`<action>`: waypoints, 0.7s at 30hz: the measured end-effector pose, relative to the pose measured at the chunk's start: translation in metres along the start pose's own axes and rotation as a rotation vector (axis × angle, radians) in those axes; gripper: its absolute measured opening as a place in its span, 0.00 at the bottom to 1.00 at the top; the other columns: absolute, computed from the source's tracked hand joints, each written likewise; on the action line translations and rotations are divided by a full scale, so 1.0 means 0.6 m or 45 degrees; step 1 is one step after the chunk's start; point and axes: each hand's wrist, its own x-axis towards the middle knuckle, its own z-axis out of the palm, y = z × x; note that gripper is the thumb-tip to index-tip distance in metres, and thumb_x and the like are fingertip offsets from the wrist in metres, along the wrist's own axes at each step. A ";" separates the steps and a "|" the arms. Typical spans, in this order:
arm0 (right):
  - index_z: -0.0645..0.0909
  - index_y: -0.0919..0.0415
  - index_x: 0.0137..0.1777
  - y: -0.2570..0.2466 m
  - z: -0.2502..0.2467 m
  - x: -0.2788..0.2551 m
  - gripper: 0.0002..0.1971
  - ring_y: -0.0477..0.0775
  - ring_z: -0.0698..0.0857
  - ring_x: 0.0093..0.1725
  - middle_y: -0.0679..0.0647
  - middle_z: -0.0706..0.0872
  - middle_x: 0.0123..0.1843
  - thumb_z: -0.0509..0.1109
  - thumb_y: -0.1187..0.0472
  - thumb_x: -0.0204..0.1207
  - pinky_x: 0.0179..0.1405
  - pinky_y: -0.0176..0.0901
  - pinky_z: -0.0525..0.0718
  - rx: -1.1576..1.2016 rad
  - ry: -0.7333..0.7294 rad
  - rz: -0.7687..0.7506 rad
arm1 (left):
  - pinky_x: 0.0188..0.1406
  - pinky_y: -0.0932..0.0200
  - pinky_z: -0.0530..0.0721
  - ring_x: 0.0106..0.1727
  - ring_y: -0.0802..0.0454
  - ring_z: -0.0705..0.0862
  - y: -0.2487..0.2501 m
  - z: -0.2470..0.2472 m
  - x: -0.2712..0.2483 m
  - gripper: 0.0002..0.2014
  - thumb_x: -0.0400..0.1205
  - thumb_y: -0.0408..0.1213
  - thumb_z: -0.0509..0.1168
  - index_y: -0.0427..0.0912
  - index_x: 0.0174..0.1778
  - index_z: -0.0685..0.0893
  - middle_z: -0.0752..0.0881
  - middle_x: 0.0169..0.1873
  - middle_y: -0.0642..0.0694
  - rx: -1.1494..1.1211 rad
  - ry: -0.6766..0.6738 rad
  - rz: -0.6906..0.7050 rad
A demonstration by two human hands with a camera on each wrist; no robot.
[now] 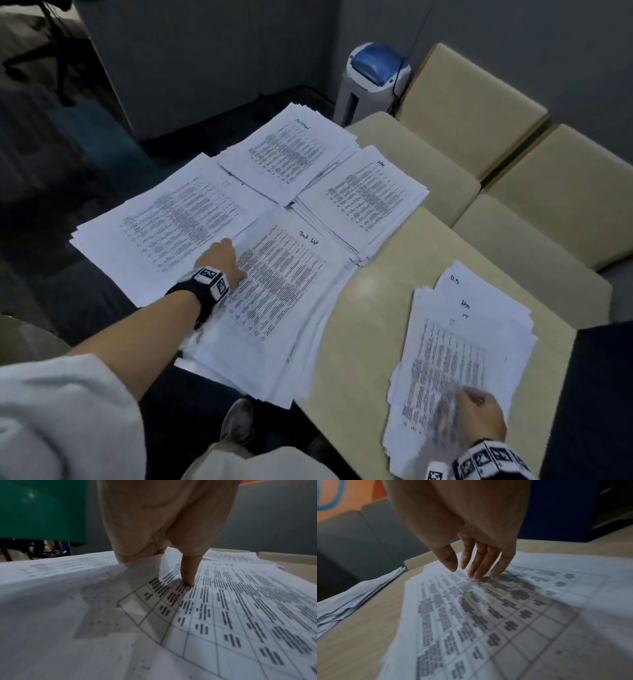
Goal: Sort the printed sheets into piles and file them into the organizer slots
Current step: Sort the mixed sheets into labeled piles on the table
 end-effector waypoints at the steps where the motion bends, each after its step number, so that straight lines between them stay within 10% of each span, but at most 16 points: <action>1: 0.81 0.61 0.57 0.012 -0.007 0.001 0.07 0.60 0.79 0.50 0.60 0.83 0.53 0.68 0.61 0.81 0.60 0.52 0.78 -0.004 0.018 0.016 | 0.63 0.46 0.79 0.66 0.38 0.77 0.013 0.001 0.000 0.36 0.75 0.46 0.74 0.33 0.72 0.65 0.75 0.66 0.34 0.121 0.085 -0.020; 5: 0.83 0.61 0.56 0.047 -0.030 0.007 0.08 0.62 0.82 0.50 0.59 0.85 0.52 0.67 0.62 0.80 0.57 0.51 0.81 -0.007 0.039 0.087 | 0.64 0.43 0.73 0.66 0.38 0.72 0.113 0.000 -0.020 0.31 0.77 0.42 0.69 0.33 0.71 0.64 0.71 0.67 0.35 0.293 0.316 0.201; 10: 0.83 0.62 0.60 0.073 -0.061 0.045 0.13 0.59 0.80 0.51 0.61 0.87 0.58 0.74 0.60 0.76 0.57 0.48 0.78 -0.004 0.057 0.107 | 0.55 0.47 0.80 0.59 0.40 0.81 0.289 0.050 -0.098 0.19 0.80 0.44 0.67 0.38 0.62 0.75 0.81 0.59 0.39 -0.129 0.045 0.620; 15: 0.80 0.63 0.63 0.086 -0.080 0.099 0.22 0.61 0.83 0.59 0.60 0.85 0.61 0.80 0.56 0.72 0.63 0.50 0.79 0.064 0.051 0.002 | 0.57 0.51 0.81 0.60 0.41 0.82 0.423 0.158 -0.191 0.21 0.81 0.48 0.67 0.38 0.64 0.78 0.84 0.60 0.40 -0.222 -0.421 0.631; 21: 0.79 0.59 0.57 0.092 -0.092 0.147 0.20 0.54 0.83 0.52 0.52 0.84 0.51 0.82 0.55 0.69 0.56 0.41 0.76 0.181 -0.103 -0.088 | 0.45 0.54 0.75 0.57 0.39 0.81 0.498 0.247 -0.238 0.19 0.83 0.46 0.63 0.34 0.61 0.75 0.80 0.59 0.37 -0.124 -0.330 0.487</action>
